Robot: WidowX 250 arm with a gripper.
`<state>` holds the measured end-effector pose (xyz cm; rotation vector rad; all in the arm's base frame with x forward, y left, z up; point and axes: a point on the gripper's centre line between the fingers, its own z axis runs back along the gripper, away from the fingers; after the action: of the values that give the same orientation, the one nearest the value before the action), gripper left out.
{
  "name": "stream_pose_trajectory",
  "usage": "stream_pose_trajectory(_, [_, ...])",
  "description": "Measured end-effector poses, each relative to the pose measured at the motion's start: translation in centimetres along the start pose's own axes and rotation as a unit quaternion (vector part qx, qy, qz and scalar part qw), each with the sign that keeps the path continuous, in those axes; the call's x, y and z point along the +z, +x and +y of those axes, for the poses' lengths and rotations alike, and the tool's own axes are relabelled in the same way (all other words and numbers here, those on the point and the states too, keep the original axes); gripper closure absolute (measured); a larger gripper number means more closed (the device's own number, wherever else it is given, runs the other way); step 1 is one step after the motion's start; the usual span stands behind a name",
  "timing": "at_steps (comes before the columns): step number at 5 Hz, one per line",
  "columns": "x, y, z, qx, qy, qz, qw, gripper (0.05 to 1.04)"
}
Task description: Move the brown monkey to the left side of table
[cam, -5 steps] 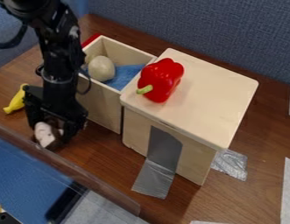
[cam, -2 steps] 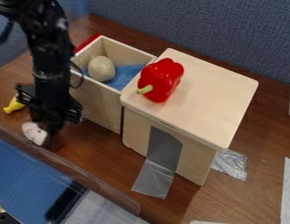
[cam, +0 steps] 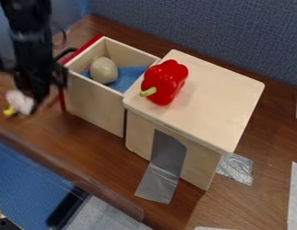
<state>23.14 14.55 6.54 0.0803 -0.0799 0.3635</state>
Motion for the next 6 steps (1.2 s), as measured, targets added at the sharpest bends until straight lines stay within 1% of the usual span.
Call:
stream_pose_trajectory(1, [1.1, 4.1, 2.7, 0.038, -0.005, -0.038, 0.9986, 0.923])
stream_pose_trajectory(2, [0.1, 7.8, 4.6, 0.059, -0.01, -0.049, 0.997, 0.924])
stream_pose_trajectory(3, [-1.4, 10.4, 6.4, 0.075, -0.002, -0.055, 0.9957, 0.924])
stream_pose_trajectory(4, [-2.9, 11.8, 7.9, 0.093, 0.0, -0.041, 0.9948, 0.924])
stream_pose_trajectory(5, [-4.3, 12.3, 8.7, 0.098, 0.003, -0.028, 0.9948, 0.88])
stream_pose_trajectory(6, [-5.1, 11.9, 8.4, 0.089, -0.003, -0.012, 0.9959, 0.625])
